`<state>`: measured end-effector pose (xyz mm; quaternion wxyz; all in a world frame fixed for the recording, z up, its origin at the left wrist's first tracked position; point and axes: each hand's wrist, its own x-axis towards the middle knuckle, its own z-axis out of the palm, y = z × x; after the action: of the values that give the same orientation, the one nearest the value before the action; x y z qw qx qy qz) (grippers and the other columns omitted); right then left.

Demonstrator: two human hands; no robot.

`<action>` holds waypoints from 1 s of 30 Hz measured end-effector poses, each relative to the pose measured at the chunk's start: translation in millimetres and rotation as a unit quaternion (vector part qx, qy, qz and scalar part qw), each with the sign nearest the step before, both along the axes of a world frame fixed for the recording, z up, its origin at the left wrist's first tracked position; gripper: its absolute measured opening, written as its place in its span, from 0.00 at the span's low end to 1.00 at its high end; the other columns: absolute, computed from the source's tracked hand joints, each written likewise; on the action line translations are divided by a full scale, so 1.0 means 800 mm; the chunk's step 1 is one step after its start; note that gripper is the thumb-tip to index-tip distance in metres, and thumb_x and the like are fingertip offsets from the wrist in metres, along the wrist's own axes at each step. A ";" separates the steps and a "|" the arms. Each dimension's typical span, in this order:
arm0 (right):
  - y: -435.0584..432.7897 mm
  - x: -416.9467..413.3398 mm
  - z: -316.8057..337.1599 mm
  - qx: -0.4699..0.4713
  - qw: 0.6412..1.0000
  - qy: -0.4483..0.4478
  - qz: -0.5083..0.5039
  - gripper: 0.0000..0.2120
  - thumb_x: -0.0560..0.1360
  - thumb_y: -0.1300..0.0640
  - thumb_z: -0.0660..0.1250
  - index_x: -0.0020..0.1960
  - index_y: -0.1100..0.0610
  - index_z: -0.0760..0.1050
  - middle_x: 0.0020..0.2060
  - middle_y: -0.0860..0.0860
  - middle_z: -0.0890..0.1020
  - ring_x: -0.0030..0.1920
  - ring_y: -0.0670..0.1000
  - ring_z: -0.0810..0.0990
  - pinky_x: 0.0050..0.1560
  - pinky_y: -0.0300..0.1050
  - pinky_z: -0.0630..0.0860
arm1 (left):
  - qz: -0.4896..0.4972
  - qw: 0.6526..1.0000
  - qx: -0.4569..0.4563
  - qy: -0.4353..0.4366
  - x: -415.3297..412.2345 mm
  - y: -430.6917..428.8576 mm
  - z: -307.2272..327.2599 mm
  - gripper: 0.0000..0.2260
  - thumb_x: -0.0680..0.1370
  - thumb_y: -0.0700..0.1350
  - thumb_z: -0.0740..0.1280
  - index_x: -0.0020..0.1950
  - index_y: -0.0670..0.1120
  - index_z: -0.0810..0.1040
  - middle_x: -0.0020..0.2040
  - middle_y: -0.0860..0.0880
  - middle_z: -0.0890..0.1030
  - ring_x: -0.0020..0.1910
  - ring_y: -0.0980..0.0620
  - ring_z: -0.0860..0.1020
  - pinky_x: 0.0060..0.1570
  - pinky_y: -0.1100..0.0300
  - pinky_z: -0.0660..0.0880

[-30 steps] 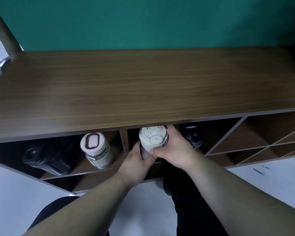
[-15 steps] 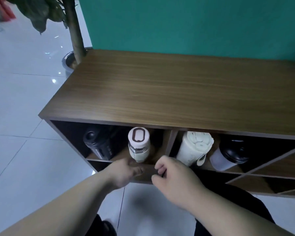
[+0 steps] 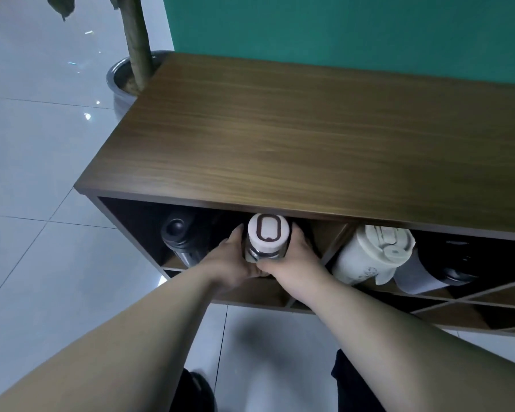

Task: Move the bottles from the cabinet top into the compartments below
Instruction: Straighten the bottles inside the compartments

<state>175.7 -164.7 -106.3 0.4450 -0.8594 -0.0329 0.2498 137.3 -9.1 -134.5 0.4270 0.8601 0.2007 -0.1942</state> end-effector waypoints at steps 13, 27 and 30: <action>0.007 0.011 -0.009 -0.005 1.000 0.007 -0.007 0.32 0.63 0.52 0.79 0.64 0.46 0.74 0.56 0.43 0.83 0.57 0.47 0.81 0.56 0.44 0.76 | -0.009 0.999 -0.027 -0.040 0.003 0.002 -0.011 0.32 0.71 0.51 0.79 0.71 0.61 0.69 0.56 0.61 0.83 0.57 0.56 0.82 0.60 0.59 0.77; 0.004 0.014 -0.014 -0.008 1.000 -0.002 0.006 0.24 0.65 0.52 0.78 0.56 0.41 0.73 0.55 0.42 0.83 0.57 0.47 0.81 0.60 0.46 0.76 | -0.012 0.999 -0.021 -0.040 0.006 0.005 -0.021 0.34 0.69 0.56 0.79 0.72 0.61 0.69 0.57 0.60 0.84 0.57 0.55 0.83 0.64 0.50 0.78; 0.004 0.014 -0.016 -0.005 1.000 -0.006 0.006 0.24 0.65 0.51 0.78 0.57 0.41 0.73 0.55 0.42 0.83 0.56 0.46 0.81 0.60 0.47 0.77 | -0.012 0.999 -0.034 -0.037 0.007 0.007 -0.024 0.35 0.68 0.56 0.80 0.72 0.62 0.68 0.56 0.61 0.84 0.56 0.55 0.83 0.64 0.50 0.78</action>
<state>186.9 -161.8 -119.2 0.4389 -0.8629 -0.0390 0.2476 142.7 -3.9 -153.4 0.4609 0.8539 0.1678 -0.1740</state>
